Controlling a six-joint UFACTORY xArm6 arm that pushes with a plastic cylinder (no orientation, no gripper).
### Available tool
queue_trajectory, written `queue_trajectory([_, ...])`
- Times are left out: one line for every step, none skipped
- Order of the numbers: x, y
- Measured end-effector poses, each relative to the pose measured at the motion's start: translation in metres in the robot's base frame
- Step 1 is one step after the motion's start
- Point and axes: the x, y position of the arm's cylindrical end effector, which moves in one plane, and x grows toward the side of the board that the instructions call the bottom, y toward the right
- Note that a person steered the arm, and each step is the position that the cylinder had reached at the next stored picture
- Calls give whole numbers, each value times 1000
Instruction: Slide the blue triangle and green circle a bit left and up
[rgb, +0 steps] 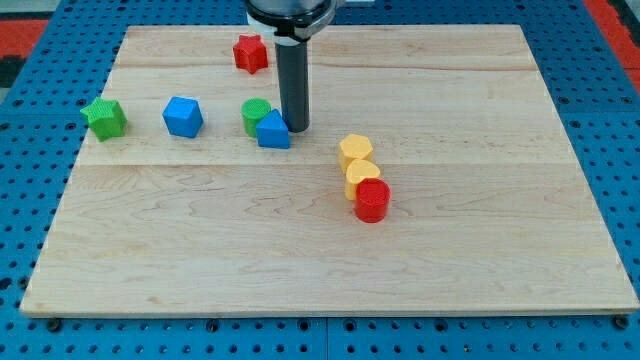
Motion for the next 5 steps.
queue_trajectory([-8, 5])
queue_trajectory([-4, 50])
queue_trajectory([30, 44])
queue_trajectory([54, 8])
queue_trajectory([55, -10])
